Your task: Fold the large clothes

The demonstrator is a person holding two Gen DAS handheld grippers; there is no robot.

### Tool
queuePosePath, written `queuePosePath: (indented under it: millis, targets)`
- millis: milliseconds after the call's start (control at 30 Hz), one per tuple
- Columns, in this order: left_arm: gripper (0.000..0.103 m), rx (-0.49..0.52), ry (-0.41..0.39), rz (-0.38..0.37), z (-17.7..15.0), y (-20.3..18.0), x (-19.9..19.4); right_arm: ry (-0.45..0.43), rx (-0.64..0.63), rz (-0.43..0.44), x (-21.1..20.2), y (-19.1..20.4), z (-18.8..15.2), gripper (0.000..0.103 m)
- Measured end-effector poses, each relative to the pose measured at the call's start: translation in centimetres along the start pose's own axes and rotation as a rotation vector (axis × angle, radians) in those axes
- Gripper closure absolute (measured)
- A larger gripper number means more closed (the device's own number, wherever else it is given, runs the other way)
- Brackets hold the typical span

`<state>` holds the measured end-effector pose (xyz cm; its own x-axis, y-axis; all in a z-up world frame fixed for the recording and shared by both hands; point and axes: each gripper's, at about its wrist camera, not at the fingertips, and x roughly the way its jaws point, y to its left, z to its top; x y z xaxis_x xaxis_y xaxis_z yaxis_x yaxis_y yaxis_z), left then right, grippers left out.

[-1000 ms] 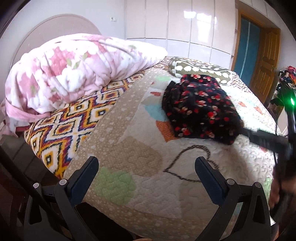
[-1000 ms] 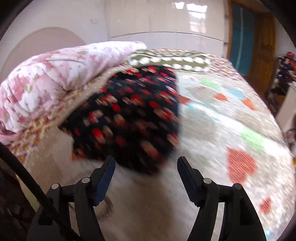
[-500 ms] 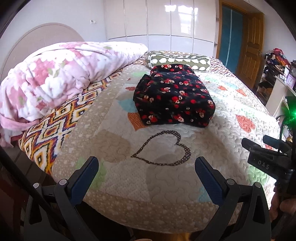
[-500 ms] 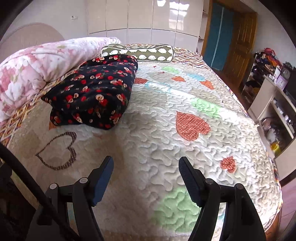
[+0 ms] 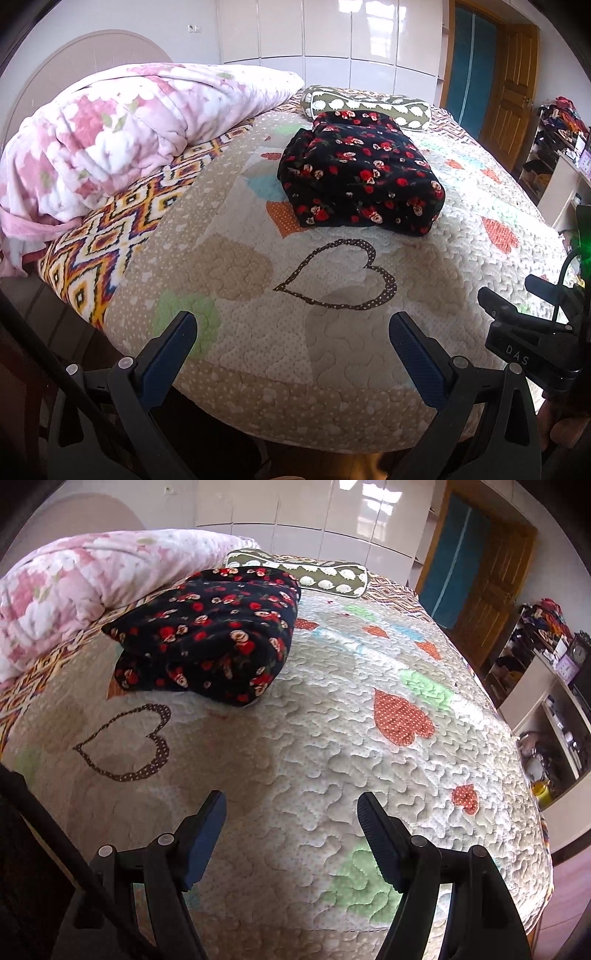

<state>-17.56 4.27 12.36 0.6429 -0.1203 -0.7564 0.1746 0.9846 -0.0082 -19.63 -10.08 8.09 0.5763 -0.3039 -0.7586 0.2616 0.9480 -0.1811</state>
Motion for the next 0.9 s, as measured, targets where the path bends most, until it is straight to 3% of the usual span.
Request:
queuePosePath:
  millis: [900]
  targets:
    - [0.0, 0.04, 0.043, -0.012, -0.9, -1.3, 1.6, 0.041, -0.023, -0.046, 1.5, 0.3, -0.8, 0.025]
